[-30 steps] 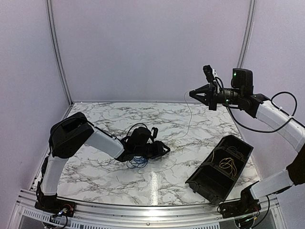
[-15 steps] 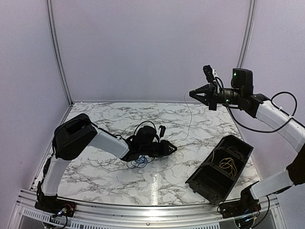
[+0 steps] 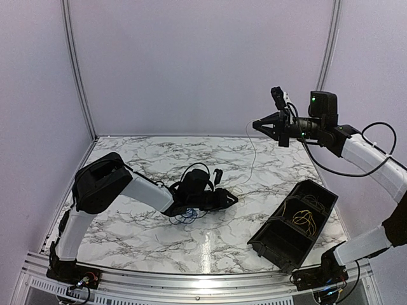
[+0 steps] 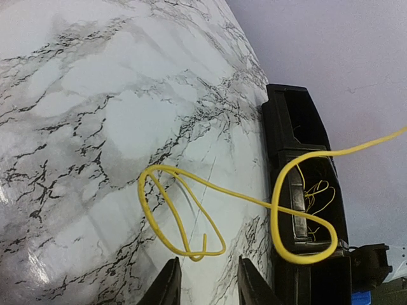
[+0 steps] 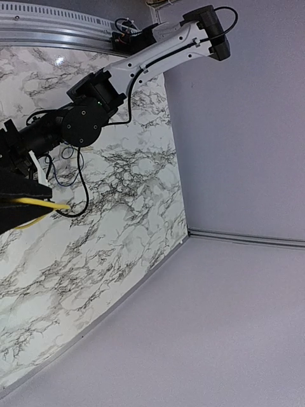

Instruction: Untangle the cables

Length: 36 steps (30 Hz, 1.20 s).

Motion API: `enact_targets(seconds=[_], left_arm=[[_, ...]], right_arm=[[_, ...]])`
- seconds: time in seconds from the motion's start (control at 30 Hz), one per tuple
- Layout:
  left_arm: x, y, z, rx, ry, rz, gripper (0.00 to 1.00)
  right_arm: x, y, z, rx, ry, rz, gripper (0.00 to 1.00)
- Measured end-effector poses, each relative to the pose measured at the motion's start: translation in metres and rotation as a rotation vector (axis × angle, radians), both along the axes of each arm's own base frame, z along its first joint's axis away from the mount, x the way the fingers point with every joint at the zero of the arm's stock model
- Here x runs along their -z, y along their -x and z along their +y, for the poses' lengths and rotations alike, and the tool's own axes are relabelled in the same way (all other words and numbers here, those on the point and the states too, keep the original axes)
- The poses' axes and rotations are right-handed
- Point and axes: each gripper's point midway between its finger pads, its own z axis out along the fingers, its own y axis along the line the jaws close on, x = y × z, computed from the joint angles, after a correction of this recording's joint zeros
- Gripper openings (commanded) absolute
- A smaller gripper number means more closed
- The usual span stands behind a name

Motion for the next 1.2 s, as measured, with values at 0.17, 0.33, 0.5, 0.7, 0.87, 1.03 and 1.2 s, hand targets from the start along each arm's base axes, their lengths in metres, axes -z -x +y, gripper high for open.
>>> enact_targets(seconds=[0.17, 0.33, 0.5, 0.7, 0.87, 1.03, 1.2], left_arm=[[-0.003, 0.001, -0.002, 0.003, 0.012, -0.005, 0.24], [-0.003, 0.002, -0.004, 0.011, 0.025, -0.008, 0.19], [0.002, 0.003, -0.004, 0.018, 0.024, 0.000, 0.18], [-0.001, 0.004, -0.006, 0.022, 0.037, -0.002, 0.09], [-0.003, 0.005, -0.007, 0.028, 0.044, -0.003, 0.01], [-0.004, 0.007, -0.007, 0.035, 0.054, -0.007, 0.00], [0.010, 0.015, 0.001, 0.045, 0.034, 0.004, 0.00]], right_arm=[[0.000, 0.000, 0.000, 0.001, 0.001, 0.000, 0.00], [0.000, 0.000, 0.000, 0.001, 0.001, 0.000, 0.00], [0.000, -0.001, 0.000, 0.003, 0.001, -0.001, 0.00], [0.000, -0.001, 0.000, 0.004, 0.002, -0.001, 0.00], [0.000, -0.001, 0.000, 0.005, 0.002, -0.001, 0.00], [0.001, -0.003, -0.001, 0.014, 0.007, -0.010, 0.00], [-0.007, -0.016, -0.008, 0.085, 0.036, -0.042, 0.00]])
